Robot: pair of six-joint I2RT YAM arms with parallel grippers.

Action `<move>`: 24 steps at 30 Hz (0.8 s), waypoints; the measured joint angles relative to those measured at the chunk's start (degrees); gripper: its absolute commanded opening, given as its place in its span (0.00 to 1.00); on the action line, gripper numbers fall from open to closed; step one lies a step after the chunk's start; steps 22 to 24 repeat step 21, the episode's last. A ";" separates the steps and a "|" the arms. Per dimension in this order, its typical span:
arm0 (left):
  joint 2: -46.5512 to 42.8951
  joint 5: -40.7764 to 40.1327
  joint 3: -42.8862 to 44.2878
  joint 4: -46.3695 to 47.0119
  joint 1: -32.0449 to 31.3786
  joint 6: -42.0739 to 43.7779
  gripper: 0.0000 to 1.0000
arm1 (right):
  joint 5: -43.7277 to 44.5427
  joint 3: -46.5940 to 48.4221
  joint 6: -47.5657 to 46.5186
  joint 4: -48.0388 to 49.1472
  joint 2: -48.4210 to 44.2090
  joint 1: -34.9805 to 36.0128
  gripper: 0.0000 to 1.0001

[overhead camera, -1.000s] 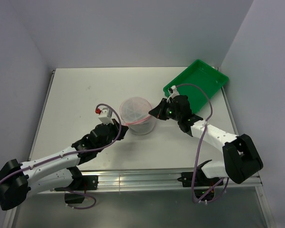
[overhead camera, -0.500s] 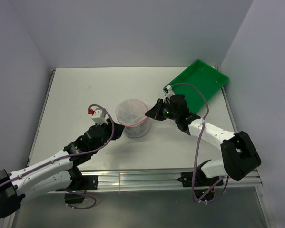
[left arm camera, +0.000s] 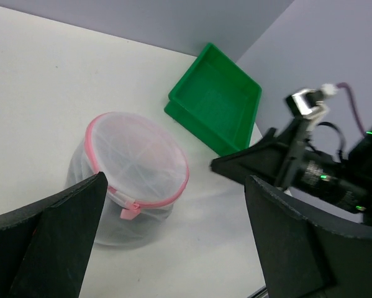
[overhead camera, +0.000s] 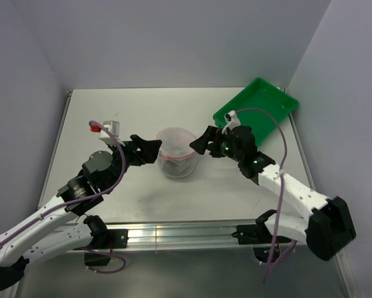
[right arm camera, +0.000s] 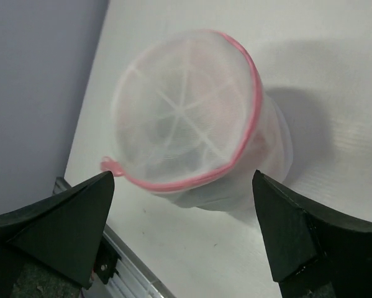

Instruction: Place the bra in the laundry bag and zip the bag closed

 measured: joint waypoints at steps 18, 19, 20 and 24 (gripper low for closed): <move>-2.10 -0.94 1.42 -5.75 0.02 3.28 0.99 | 19.15 -5.84 -5.99 -12.87 -35.80 0.00 1.00; -2.16 -0.87 1.33 -5.86 0.02 3.30 0.99 | 19.63 -6.16 -6.03 -13.22 -36.00 0.00 1.00; -2.25 -0.81 1.18 -5.88 0.02 3.30 0.99 | 20.26 -6.51 -6.16 -13.60 -36.17 0.00 1.00; -2.36 -0.79 0.96 -5.95 0.02 3.30 0.99 | 20.68 -6.67 -6.19 -13.94 -36.22 0.00 1.00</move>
